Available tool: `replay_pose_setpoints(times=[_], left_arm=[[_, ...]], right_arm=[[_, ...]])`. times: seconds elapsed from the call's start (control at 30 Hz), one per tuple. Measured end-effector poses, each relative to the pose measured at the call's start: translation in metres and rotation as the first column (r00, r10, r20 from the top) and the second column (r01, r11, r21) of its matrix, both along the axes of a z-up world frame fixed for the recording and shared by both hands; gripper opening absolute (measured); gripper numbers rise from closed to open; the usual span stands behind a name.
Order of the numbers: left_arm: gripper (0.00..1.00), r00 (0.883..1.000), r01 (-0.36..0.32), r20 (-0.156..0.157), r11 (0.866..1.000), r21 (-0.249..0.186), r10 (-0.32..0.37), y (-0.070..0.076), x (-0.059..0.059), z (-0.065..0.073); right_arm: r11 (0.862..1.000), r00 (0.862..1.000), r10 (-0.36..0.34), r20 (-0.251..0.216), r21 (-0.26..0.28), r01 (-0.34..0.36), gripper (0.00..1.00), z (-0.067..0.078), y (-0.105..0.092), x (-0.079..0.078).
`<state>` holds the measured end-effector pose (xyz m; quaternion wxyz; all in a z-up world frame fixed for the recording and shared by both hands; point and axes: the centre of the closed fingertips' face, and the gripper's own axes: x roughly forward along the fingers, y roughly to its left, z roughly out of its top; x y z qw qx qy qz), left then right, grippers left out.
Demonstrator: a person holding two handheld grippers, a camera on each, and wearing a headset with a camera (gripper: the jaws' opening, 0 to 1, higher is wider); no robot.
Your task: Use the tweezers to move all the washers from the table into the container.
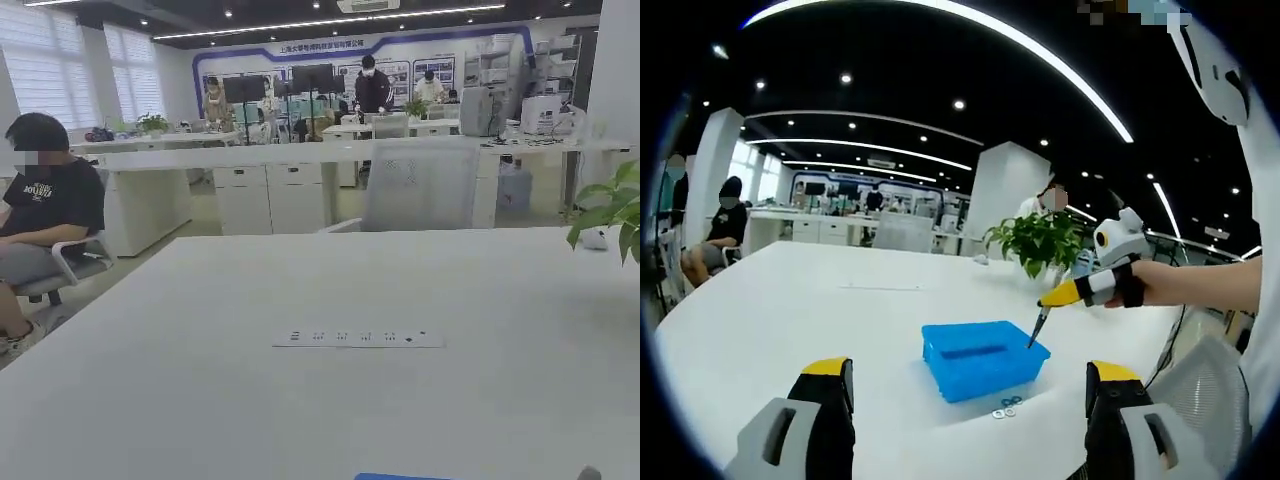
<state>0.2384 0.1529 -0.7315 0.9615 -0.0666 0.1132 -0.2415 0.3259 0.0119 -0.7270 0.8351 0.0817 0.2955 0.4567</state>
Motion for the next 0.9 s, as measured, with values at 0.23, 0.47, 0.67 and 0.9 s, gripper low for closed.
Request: replay_pose_setpoints(times=[0.23, 0.47, 0.67, 0.9], left_arm=[[0.96, 0.999, 0.033, 0.003, 0.998, 0.052, -0.034, -0.005, -0.002, -0.003], [0.95, 1.0, 0.012, -0.008, 1.0, 0.012, -0.011, 0.0, 0.0, -0.002], [0.95, 1.0, -0.002, -0.007, 1.0, 0.001, 0.002, 0.003, 0.0, -0.001], [0.94, 1.0, 0.002, -0.007, 1.0, 0.009, -0.002, 0.002, -0.001, -0.001]], right_arm=[[0.999, 0.999, -0.039, 0.009, -0.033, 0.039, 0.02, -0.01, -0.007, 0.021], [0.995, 0.999, -0.046, 0.009, -0.09, 0.047, 0.02, -0.029, -0.007, 0.033], [0.987, 0.999, -0.035, 0.022, -0.155, 0.038, 0.02, -0.044, -0.007, 0.037], [0.976, 0.999, -0.004, 0.04, -0.215, 0.013, 0.02, -0.059, -0.006, 0.042]])
